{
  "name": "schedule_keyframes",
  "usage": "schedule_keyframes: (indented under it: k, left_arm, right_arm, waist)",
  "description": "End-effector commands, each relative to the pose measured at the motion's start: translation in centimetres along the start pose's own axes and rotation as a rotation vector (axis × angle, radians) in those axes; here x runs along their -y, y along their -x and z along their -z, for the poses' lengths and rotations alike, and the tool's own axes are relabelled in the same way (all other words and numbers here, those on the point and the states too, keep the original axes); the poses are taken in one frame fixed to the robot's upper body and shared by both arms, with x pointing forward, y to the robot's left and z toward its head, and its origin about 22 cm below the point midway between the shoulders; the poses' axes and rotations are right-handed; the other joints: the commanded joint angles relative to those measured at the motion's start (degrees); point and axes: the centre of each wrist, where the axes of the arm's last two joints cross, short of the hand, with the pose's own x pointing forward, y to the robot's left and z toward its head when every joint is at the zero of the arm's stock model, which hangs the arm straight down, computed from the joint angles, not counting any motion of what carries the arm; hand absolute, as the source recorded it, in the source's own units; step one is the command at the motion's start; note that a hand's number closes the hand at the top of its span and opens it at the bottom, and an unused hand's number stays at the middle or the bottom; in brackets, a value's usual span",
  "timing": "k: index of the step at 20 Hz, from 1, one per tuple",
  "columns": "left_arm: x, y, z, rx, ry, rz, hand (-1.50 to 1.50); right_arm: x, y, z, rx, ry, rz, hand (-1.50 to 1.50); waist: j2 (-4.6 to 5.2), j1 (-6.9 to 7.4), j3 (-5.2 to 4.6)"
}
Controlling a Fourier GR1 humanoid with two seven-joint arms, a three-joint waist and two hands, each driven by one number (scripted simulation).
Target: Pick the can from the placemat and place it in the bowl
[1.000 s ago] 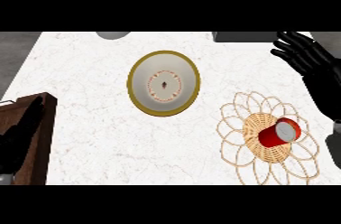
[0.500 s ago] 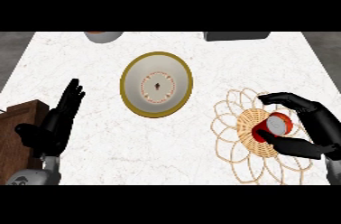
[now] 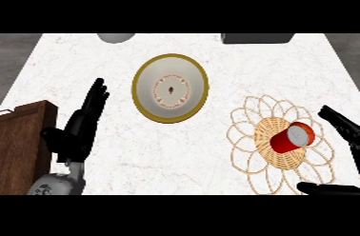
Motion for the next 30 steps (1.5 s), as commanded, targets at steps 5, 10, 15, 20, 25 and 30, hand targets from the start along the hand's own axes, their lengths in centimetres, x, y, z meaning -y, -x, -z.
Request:
schedule_keyframes:
  k: [5, 10, 15, 20, 25, 30]
  left_arm:
    - [0.5, 0.5, 0.2, 0.004, 0.019, -0.009, 0.0]
    - [-0.2, 0.3, 1.2, -0.002, 0.027, -0.001, 0.0]
    - [1.1, 0.6, 0.9, -0.008, 0.025, 0.013, 0.0]
    - [0.4, -0.2, 0.9, -0.012, 0.036, -0.002, 0.0]
    - [2.8, 0.9, 0.5, -0.001, 0.027, -0.009, 0.0]
    - [-1.1, 1.3, 1.2, -0.008, 0.02, 0.005, 0.0]
  right_arm:
    - [2.1, -5.5, 1.1, -0.152, -0.027, -0.175, -1.5]
    - [3.7, -6.1, 5.2, -0.328, -0.109, -0.214, -1.5]
    - [2.3, -6.1, 5.2, -0.466, -0.233, -0.263, -1.5]
    - [1.0, -2.7, 4.0, -0.548, -0.31, -0.313, -1.5]
    - [2.7, -1.5, 4.5, -0.53, -0.337, -0.263, -1.5]
    - [2.4, -0.1, 3.6, -0.486, -0.299, -0.189, -1.5]
  waist:
    - [0.07, 0.64, -0.09]
    - [0.33, 1.48, -0.1]
    - [0.21, 1.23, -0.08]
    - [0.19, 1.2, -0.03]
    - [0.18, 0.99, -0.04]
    - [0.2, 0.98, -0.04]
